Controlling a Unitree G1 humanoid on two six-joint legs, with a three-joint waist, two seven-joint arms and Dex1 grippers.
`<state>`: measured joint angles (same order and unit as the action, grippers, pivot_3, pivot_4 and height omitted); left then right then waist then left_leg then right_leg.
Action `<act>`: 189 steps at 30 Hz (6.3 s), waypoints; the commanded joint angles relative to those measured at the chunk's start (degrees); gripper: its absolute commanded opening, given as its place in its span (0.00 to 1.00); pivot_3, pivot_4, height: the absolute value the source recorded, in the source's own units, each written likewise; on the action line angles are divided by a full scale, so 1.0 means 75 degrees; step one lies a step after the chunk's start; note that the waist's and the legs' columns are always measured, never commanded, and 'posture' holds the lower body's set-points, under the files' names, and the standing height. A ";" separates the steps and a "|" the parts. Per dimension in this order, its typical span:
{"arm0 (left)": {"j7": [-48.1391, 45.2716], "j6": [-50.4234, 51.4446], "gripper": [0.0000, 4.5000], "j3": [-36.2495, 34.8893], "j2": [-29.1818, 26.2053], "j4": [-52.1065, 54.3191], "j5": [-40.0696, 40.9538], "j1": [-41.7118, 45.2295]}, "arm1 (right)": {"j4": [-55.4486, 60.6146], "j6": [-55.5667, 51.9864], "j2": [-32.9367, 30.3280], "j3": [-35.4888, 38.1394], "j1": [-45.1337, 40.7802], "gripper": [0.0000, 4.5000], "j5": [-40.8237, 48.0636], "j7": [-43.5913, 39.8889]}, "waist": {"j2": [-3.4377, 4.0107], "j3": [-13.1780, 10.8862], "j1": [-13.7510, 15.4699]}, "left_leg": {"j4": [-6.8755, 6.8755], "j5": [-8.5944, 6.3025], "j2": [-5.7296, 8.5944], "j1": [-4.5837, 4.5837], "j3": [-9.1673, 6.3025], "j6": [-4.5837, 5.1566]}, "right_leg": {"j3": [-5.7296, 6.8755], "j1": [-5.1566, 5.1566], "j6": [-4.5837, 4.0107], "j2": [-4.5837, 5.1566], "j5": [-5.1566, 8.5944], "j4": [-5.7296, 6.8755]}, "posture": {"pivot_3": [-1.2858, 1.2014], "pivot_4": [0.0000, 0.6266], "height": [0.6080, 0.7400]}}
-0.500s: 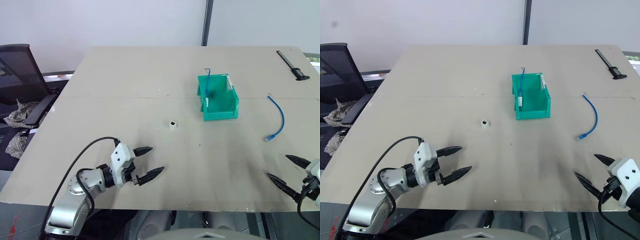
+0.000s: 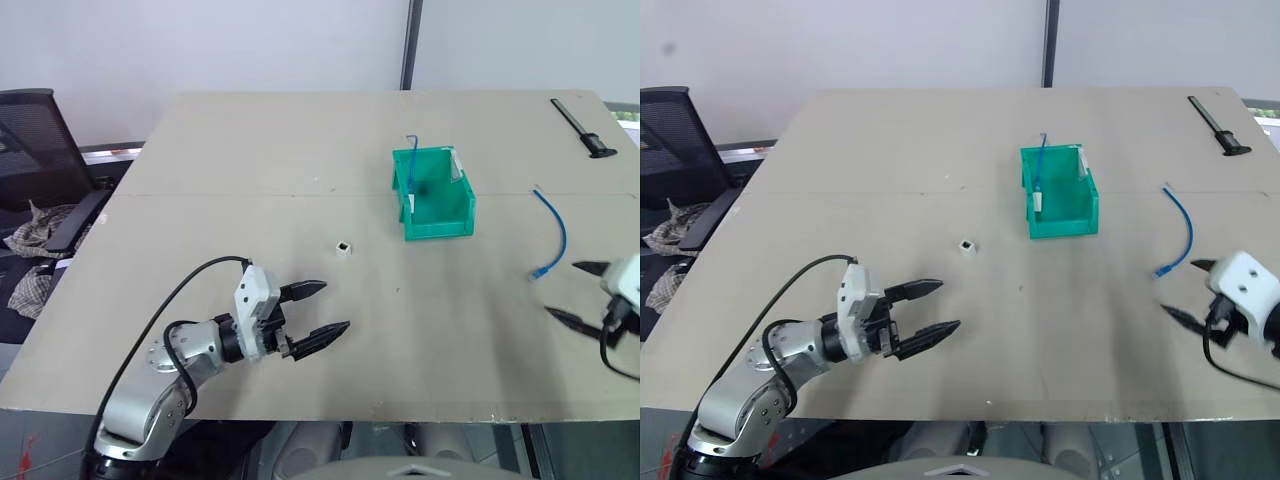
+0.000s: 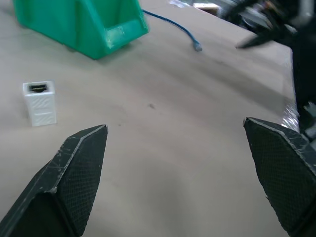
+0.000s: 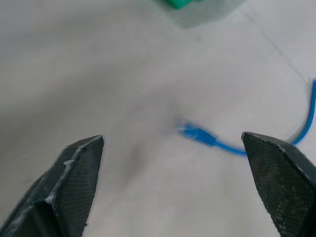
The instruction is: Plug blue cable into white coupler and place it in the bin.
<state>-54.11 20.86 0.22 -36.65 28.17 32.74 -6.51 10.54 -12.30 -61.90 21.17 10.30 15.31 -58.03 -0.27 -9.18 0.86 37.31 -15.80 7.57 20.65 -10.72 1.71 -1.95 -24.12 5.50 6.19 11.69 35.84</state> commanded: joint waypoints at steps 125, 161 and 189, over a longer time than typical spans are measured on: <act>-0.1277 0.5454 0.00 0.1096 0.1748 -0.1895 0.2398 0.4929 | 0.4812 -0.3999 0.3111 -0.0833 0.0256 0.22 0.9223 0.5451 | -0.0066 -0.0025 -0.0003 | 0.0028 -0.0010 -0.0069 0.0019 0.0103 -0.0029 | -0.0083 -0.0053 0.0009 -0.0048 -0.0051 0.0003 | 0.52 0.24 0.92; 0.0571 -0.0408 0.92 0.0771 0.1011 -0.4423 -0.2247 0.3871 | 0.4340 -0.3290 0.3012 -0.0244 0.0603 0.00 0.7927 0.4689 | -0.0070 -0.0026 0.0036 | 0.0023 -0.0013 -0.0068 0.0030 0.0101 -0.0024 | -0.0078 -0.0061 0.0007 -0.0040 -0.0053 -0.0005 | 0.52 0.24 0.92; 0.0987 -0.0321 0.81 0.0861 0.1766 -0.4560 -0.2623 0.3951 | 0.4609 -0.3186 0.3021 -0.0197 0.0998 0.00 0.7661 0.4764 | -0.0072 -0.0025 0.0002 | 0.0026 -0.0012 -0.0069 0.0025 0.0103 -0.0024 | -0.0082 -0.0060 0.0007 -0.0043 -0.0054 0.0001 | 0.52 0.24 0.92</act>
<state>-49.18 17.35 7.11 -23.85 -10.15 13.61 23.98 42.74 -37.22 -39.02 18.29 17.77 72.47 -21.98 -0.81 -9.37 0.87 37.51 -15.89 7.05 20.83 -9.96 1.52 -2.56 -24.58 5.56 5.86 11.28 35.85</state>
